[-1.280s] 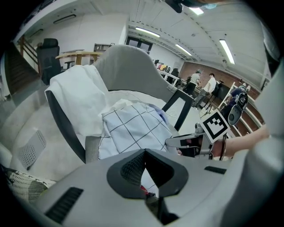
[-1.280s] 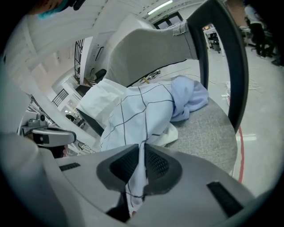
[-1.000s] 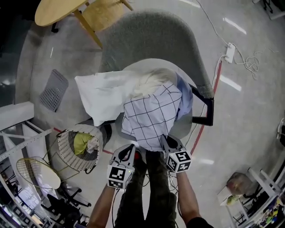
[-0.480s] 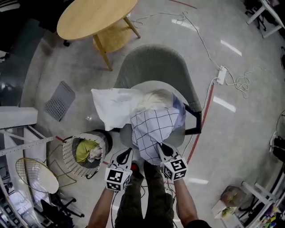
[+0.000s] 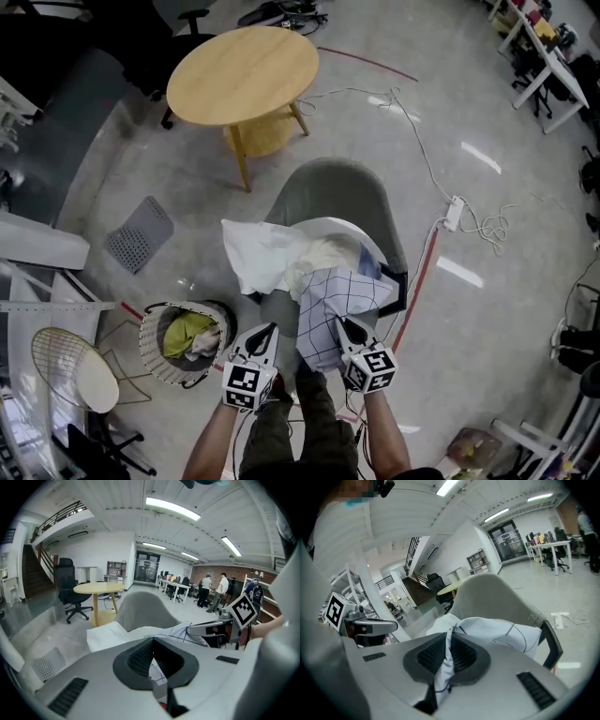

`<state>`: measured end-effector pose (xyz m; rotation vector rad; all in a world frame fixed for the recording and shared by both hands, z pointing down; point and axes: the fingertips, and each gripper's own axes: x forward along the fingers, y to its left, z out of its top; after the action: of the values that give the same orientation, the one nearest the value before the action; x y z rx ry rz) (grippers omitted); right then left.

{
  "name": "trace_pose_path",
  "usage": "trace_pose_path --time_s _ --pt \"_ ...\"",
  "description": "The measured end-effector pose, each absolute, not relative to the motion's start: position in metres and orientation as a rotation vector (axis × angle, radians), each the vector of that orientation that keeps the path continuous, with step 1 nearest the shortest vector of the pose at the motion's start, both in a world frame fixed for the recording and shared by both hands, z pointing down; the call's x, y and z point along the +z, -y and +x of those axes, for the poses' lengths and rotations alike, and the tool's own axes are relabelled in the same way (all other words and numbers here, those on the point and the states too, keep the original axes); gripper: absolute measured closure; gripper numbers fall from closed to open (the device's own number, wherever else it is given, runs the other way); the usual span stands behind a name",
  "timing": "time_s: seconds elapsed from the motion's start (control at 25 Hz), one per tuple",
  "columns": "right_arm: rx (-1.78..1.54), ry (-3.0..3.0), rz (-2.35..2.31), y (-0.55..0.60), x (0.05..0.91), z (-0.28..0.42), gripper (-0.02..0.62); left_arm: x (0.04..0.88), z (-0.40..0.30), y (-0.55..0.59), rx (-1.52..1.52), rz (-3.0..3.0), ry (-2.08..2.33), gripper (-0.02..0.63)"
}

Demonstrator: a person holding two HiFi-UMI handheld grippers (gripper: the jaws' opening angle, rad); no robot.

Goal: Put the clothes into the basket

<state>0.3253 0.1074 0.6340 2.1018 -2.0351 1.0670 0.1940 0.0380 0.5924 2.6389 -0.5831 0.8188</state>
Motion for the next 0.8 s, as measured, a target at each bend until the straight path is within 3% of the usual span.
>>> trace_pose_path --time_s 0.8 --pt "0.657 2.273 2.111 -0.098 0.437 0.285 0.557 0.459 0.140 -0.030 0.558 2.755 0.805 0.600"
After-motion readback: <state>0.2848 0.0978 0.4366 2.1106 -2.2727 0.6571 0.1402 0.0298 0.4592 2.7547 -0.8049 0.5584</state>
